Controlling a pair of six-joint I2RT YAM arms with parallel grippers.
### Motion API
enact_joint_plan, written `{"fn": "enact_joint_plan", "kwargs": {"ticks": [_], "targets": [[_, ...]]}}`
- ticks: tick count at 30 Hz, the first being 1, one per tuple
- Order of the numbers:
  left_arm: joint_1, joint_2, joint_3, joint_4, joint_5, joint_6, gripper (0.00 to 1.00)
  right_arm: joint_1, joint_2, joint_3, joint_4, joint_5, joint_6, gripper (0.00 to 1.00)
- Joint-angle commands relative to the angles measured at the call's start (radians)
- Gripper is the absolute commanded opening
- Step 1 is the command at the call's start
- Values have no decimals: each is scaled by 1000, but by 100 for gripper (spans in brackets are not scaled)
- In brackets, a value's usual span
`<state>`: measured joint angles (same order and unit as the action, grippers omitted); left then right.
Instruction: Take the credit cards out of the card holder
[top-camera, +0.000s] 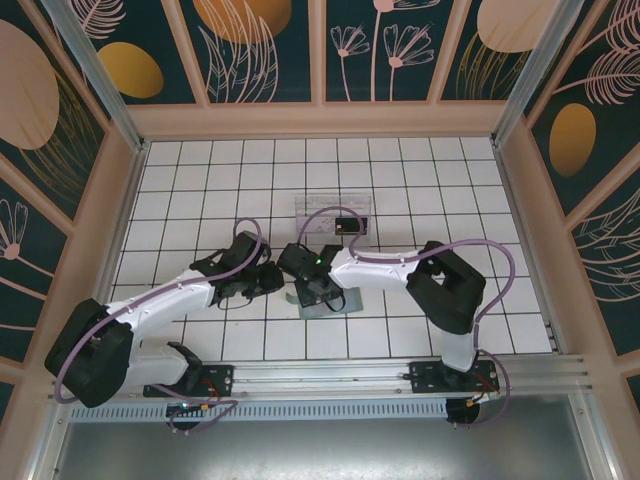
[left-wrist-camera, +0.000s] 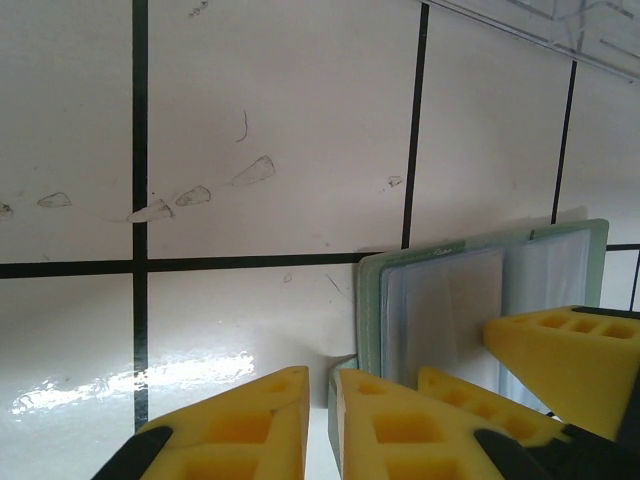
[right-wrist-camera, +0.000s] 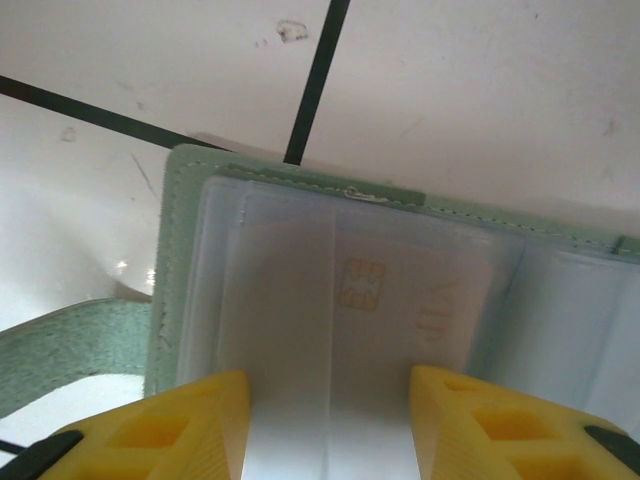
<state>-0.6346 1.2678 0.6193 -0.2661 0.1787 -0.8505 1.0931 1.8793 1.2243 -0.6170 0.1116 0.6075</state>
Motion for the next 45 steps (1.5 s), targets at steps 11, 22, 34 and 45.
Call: {"fn": "enact_joint_plan", "kwargs": {"ticks": [11,22,34,45], "targets": [[7,-2,2,-14,14,17,16,6,0,6,-43,29,3,19],[-7,57,59,-15,53,41,16,-31,-144,-77,25,-3,31,0],[-77,170,136,4,63,37,15,-128,-307,-286,114,-48,89,1],[-100,223,192,-20,74,51,15,-176,-361,-326,-64,164,155,16]]}}
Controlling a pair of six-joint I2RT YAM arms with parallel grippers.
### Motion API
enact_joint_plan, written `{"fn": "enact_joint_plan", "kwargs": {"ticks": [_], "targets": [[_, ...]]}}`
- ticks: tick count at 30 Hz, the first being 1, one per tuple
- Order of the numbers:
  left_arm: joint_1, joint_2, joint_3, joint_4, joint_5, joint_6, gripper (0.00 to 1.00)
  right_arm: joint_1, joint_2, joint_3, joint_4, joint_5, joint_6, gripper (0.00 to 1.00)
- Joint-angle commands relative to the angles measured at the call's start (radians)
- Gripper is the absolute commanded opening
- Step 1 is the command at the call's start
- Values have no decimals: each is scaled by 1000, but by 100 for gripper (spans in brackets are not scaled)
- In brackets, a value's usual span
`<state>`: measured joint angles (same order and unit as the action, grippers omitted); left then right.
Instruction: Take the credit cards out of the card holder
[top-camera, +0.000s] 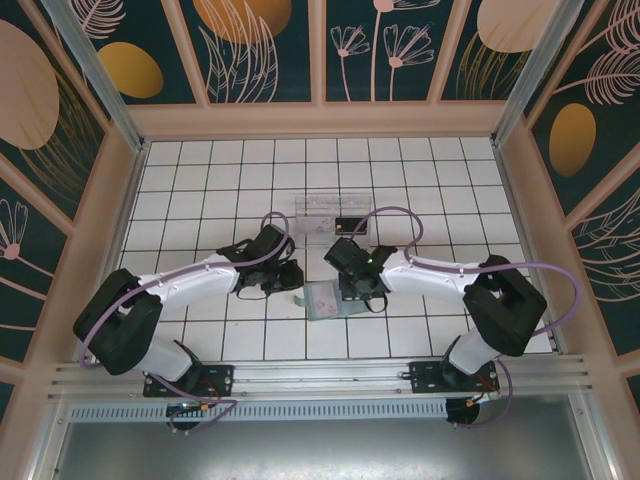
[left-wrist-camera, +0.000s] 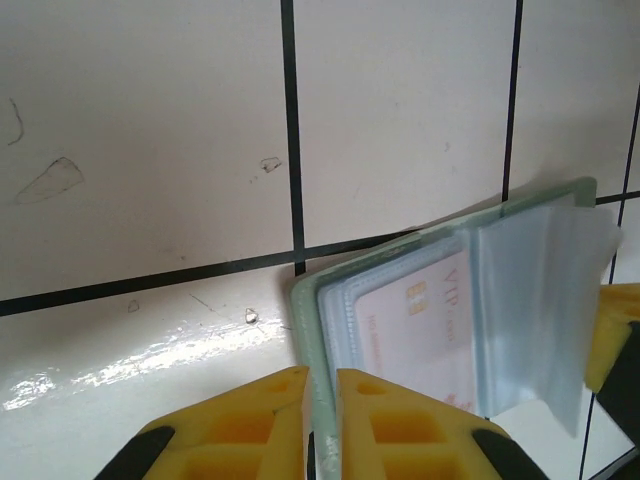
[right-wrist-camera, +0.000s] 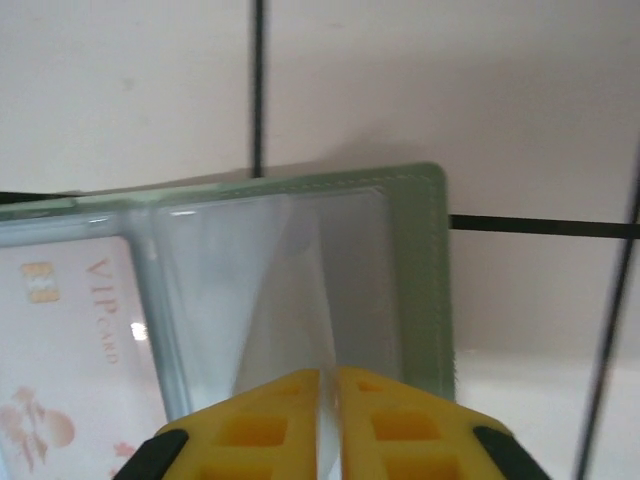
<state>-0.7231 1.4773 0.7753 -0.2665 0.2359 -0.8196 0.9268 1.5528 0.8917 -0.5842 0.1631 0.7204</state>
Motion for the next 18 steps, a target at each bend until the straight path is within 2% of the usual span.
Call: {"fn": "enact_joint_plan", "kwargs": {"ticks": [1,5,9,12,18], "targets": [[-15,17,45,-35,7,24,16,-10,-39,19,-117,130,46,18],[-30,13,86,-94,-48,32,15,-17,-60,61,-169,173,51,25],[-39,2,106,-109,-62,16,16,-25,-93,94,-162,141,41,26],[-54,0,116,-102,-66,-10,16,-26,-129,105,-77,39,10,27],[-98,20,116,-45,-62,-77,16,-40,-130,31,171,-274,5,29]]}}
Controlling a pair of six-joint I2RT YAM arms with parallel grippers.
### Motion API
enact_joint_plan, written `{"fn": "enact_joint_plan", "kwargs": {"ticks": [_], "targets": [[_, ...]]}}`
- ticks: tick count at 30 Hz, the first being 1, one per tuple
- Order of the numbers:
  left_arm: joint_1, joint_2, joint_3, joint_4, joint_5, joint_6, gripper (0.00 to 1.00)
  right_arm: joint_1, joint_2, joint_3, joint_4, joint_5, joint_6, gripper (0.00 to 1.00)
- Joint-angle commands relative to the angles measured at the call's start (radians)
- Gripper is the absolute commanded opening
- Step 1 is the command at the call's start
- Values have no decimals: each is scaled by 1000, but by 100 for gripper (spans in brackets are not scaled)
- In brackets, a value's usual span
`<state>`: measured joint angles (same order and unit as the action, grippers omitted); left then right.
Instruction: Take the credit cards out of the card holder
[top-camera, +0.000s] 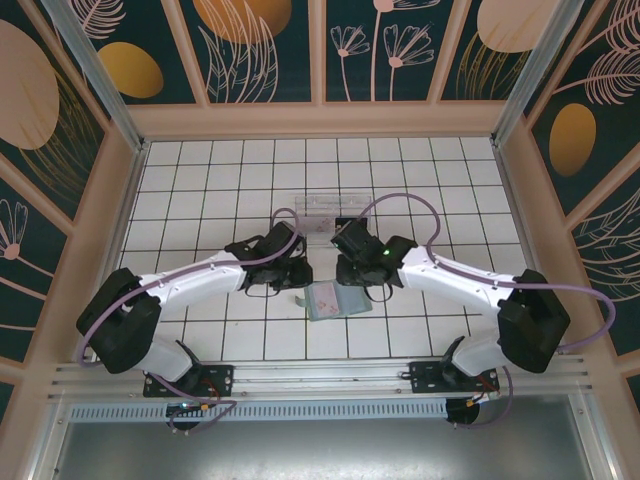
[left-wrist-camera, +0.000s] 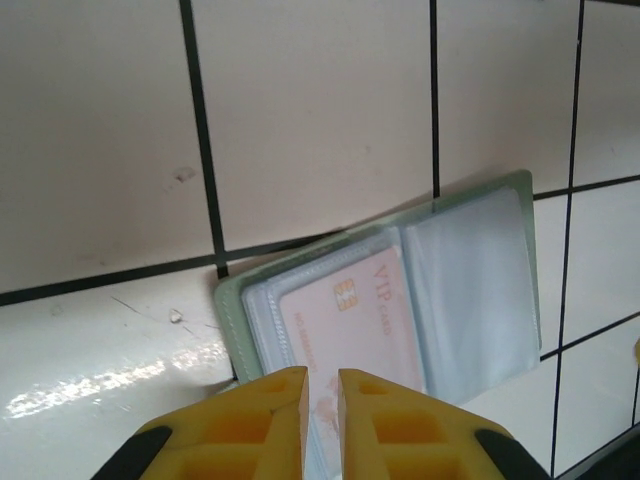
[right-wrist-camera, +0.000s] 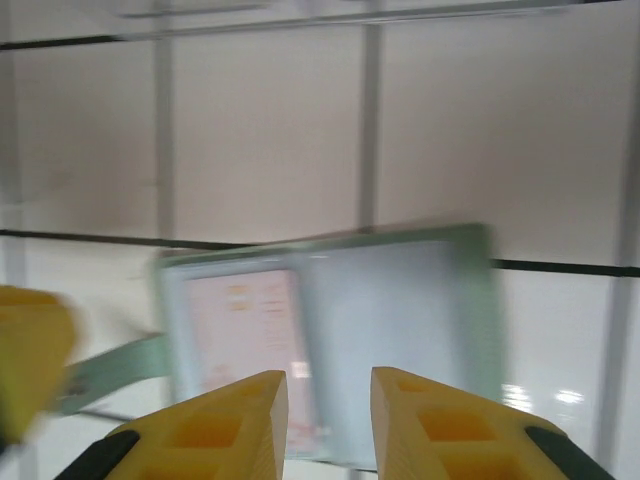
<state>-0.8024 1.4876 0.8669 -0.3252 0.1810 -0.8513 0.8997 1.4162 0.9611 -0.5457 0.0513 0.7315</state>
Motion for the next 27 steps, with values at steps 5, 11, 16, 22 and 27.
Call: {"fn": "enact_joint_plan", "kwargs": {"ticks": [5,11,16,22,27], "targets": [[-64,48,23,43,-23,-94,17,-27,61,-93,185,-212,7,26],[-90,75,-10,77,-24,-137,18,-91,49,-212,313,-332,35,22],[-95,86,-35,75,-43,-151,18,-104,57,-244,373,-403,31,20],[-96,110,-55,77,-46,-143,15,-104,94,-253,400,-432,22,19],[-95,132,-67,89,-35,-137,15,-105,121,-249,380,-408,1,20]]}}
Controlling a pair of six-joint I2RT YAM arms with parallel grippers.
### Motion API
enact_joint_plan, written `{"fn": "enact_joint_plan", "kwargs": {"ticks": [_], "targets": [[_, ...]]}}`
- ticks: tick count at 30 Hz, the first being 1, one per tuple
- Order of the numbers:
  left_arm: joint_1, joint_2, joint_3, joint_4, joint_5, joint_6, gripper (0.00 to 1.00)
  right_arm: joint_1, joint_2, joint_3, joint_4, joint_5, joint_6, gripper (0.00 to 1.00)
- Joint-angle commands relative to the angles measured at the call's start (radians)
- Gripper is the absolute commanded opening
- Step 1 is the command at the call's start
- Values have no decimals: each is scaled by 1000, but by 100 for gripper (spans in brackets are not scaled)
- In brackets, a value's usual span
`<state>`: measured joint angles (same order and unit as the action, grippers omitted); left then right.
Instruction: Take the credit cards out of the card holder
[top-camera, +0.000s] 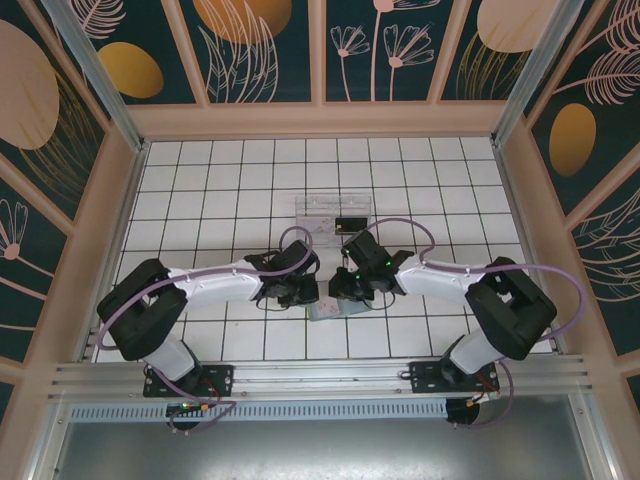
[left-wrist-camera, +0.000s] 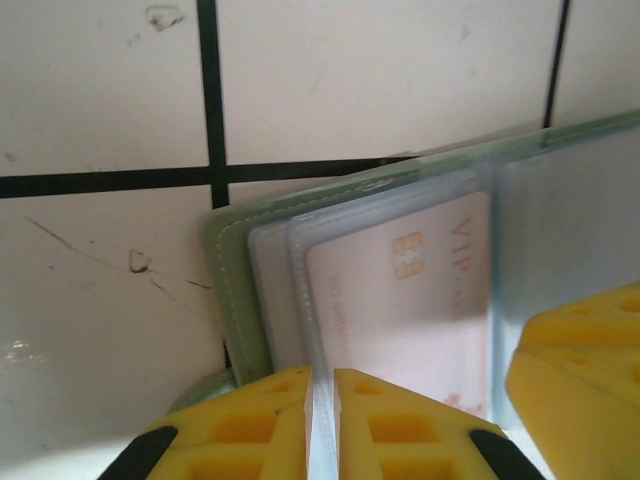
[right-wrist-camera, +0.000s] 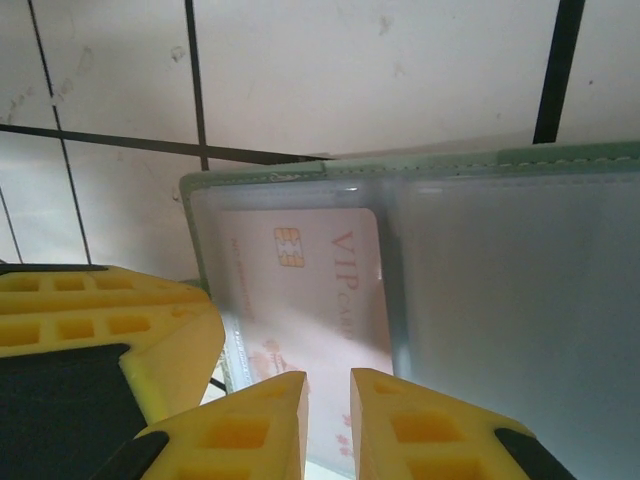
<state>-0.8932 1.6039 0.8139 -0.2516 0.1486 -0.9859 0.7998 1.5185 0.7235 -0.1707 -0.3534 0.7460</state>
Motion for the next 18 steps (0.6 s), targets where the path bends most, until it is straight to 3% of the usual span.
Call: {"fn": "enact_joint_plan", "kwargs": {"ticks": [1,13,18], "targets": [[-5,21,-16,17,0,1,15,-4,22,-11,4,0,-16,20],[-5,55,-24,-16,-12,26,14,-5,50,-11,-41,56,-44,24],[-6,53,-23,-15,-9,26,13,-5,46,-24,-12,22,-40,25]]}}
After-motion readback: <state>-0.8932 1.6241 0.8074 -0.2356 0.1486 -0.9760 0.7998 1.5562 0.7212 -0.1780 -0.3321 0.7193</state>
